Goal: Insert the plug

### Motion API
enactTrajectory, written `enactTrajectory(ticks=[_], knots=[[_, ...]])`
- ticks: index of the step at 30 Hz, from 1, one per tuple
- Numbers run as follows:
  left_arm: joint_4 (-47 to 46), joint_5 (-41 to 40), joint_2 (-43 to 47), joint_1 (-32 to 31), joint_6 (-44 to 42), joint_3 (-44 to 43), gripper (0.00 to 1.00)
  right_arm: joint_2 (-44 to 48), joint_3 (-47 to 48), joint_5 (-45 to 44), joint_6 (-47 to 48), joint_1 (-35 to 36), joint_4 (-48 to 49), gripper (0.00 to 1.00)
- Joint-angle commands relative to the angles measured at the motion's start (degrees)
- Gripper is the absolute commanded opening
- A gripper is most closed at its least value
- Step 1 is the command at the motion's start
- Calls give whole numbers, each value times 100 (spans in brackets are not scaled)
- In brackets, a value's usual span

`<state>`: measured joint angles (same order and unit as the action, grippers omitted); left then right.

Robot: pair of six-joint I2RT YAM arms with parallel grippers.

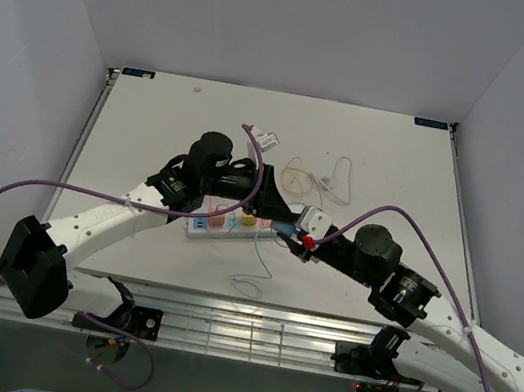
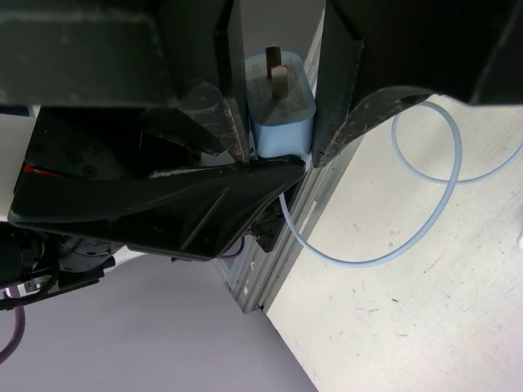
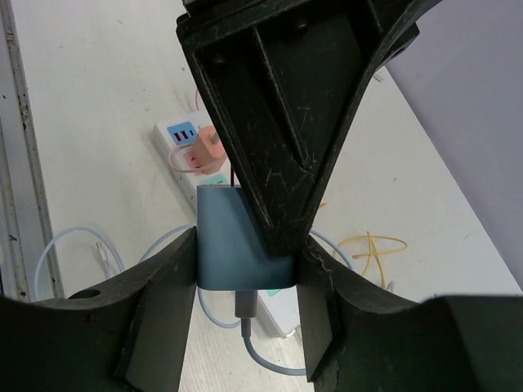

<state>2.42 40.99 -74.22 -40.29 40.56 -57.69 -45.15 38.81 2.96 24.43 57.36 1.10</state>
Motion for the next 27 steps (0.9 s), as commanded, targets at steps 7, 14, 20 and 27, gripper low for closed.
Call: enactTrajectory(ticks=[7, 14, 20, 27], knots=[[-198, 331, 364, -119, 163, 126, 0, 15, 285, -620, 115, -23, 391, 15], [-118, -881, 540, -119, 356, 171, 0, -56, 391, -929, -988, -23, 181, 98], [-92, -2329, 645, -128, 445, 127, 0, 496, 312, -1922, -3037, -23, -337, 90], [-662, -2948, 803, -119, 646, 223, 0, 1183, 92, -1457, -4841, -32, -401, 90]])
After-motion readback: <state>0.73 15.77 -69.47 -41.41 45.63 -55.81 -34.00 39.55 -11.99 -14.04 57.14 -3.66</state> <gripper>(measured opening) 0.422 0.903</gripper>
